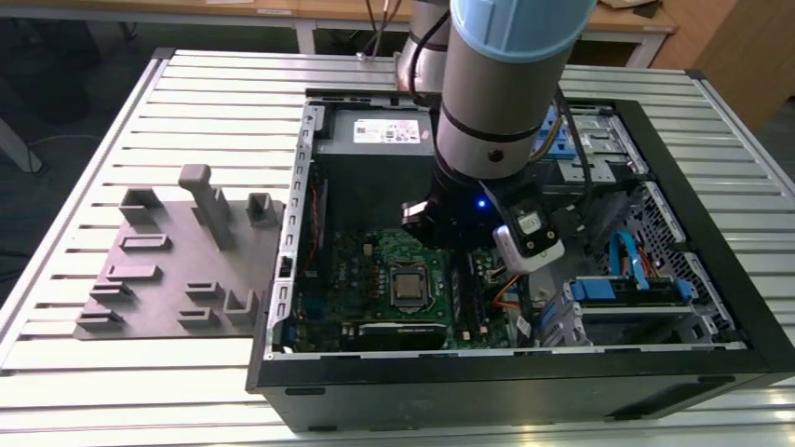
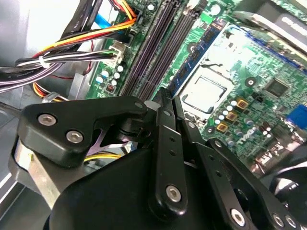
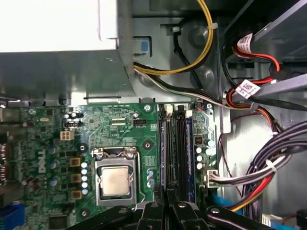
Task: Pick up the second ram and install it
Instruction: 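Insert the second ram into the second slot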
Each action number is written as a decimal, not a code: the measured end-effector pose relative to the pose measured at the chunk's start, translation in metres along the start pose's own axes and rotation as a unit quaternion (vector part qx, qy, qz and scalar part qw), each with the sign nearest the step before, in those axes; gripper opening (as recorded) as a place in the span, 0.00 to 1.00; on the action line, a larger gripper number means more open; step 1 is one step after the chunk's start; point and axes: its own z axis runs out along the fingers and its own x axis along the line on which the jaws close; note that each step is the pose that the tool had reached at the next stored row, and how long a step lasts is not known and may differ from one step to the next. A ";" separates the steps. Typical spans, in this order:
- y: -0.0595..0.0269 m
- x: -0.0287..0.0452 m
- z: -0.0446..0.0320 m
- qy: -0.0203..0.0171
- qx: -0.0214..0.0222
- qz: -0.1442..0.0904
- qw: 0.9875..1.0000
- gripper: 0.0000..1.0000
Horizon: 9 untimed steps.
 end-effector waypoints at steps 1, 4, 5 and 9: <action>0.0005 -0.0008 0.0019 0.000 0.000 -0.001 1.000 0.14; 0.0019 -0.0036 0.0075 0.000 0.000 -0.002 1.000 0.14; 0.0023 -0.0044 0.0095 0.000 0.000 -0.003 1.000 0.14; 0.0039 -0.0057 0.0167 0.000 0.000 -0.003 1.000 0.14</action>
